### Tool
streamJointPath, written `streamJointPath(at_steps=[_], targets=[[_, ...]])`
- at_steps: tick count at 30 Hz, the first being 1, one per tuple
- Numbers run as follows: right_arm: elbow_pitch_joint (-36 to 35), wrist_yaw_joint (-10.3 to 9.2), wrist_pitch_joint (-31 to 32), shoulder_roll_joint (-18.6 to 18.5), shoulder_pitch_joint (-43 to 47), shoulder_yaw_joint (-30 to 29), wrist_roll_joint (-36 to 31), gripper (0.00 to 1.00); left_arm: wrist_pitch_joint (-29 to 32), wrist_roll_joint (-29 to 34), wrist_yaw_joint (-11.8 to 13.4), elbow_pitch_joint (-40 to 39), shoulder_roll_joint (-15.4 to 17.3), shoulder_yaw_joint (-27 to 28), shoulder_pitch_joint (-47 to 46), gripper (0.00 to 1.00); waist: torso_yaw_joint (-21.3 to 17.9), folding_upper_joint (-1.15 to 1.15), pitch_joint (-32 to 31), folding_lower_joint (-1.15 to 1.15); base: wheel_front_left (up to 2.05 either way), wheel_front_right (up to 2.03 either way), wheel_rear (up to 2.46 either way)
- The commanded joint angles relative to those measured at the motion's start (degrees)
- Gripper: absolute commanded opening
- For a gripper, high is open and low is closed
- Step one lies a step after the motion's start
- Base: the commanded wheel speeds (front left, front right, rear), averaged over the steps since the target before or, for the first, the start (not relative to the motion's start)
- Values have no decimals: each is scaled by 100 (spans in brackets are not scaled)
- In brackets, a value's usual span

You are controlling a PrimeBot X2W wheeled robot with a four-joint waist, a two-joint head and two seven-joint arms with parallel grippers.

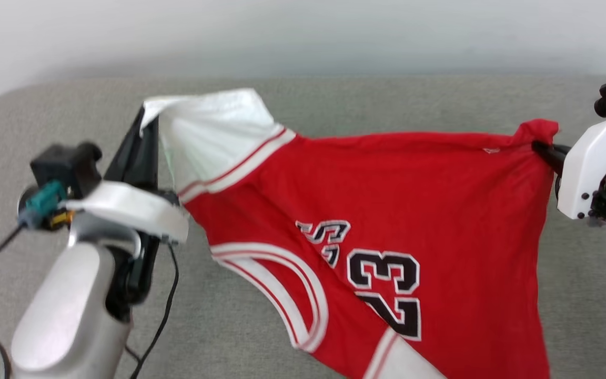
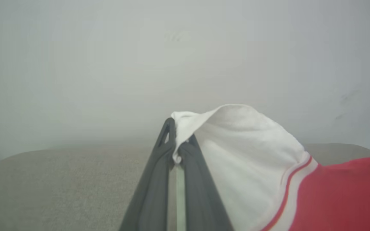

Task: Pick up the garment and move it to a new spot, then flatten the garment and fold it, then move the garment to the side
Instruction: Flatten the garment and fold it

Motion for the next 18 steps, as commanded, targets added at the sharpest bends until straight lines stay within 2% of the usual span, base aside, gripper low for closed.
streamJointPath(at_steps=[1,10,18], targets=[[24,-2,-102,37,-45,-15,-100,0,20,33,-34,62,-7,-12,-213,0,-199,0,-234,0,0,0,0],[213,-2,-755,169,-768,-203,-619,0,86,5,-292,1078,-136,18,-1926,0,-343,0,-230,0,0,0,0],[468,-3,-1260,187,-1948,-317,-1031,0,-80,254,-493,2092,-146,-21,-3659,0,-426,0,319,0,0,0,0]])
